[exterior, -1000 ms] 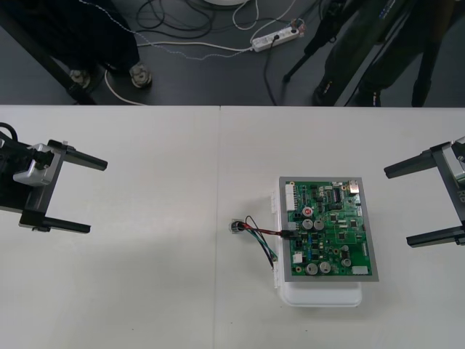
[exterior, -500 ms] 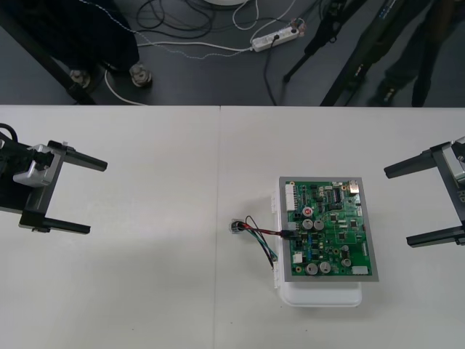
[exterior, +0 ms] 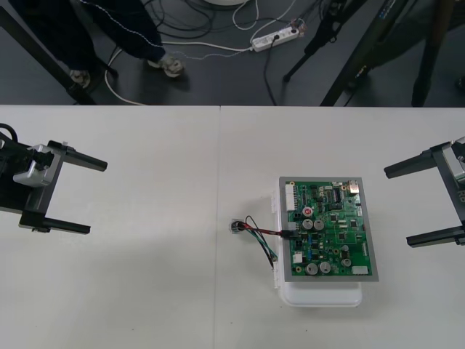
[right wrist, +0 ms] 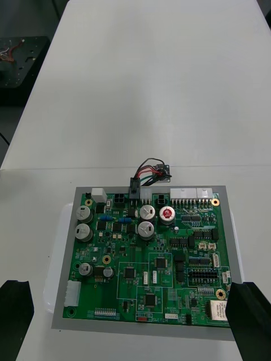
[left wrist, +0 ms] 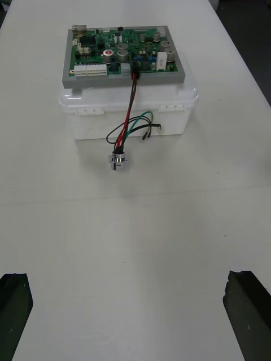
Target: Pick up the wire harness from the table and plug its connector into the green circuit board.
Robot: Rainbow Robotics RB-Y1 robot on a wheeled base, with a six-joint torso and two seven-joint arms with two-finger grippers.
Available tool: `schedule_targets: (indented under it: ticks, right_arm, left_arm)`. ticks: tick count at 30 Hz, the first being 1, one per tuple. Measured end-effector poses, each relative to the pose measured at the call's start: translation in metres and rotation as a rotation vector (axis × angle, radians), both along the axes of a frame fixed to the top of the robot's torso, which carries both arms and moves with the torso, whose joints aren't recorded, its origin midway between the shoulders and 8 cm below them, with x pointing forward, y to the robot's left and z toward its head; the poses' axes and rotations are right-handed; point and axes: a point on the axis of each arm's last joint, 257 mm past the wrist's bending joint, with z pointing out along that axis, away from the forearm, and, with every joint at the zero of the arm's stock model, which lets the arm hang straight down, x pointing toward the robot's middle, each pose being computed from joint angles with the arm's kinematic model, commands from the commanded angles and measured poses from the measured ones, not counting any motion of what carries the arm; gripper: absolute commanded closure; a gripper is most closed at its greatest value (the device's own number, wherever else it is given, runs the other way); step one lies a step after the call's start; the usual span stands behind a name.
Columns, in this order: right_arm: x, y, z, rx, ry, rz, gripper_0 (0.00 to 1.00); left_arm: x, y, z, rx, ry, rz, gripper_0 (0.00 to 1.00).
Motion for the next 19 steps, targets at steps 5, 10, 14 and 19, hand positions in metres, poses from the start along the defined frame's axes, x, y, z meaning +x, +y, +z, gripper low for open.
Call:
schedule_targets:
  ticks: [5,10,14,19]
  right_arm:
    - [0.0000,0.0000,0.0000,0.000,0.000,0.000,0.00]
    - [0.0000,0.0000,0.0000,0.000,0.000,0.000,0.00]
    - [0.0000,0.0000,0.0000,0.000,0.000,0.000,0.00]
    - [0.0000,0.0000,0.0000,0.000,0.000,0.000,0.00]
  left_arm:
    - [0.0000,0.0000,0.0000,0.000,0.000,0.000,0.00]
    - [0.0000,0.0000,0.0000,0.000,0.000,0.000,0.00]
    - [0.0000,0.0000,0.0000,0.000,0.000,0.000,0.00]
    - [0.0000,0.0000,0.0000,0.000,0.000,0.000,0.00]
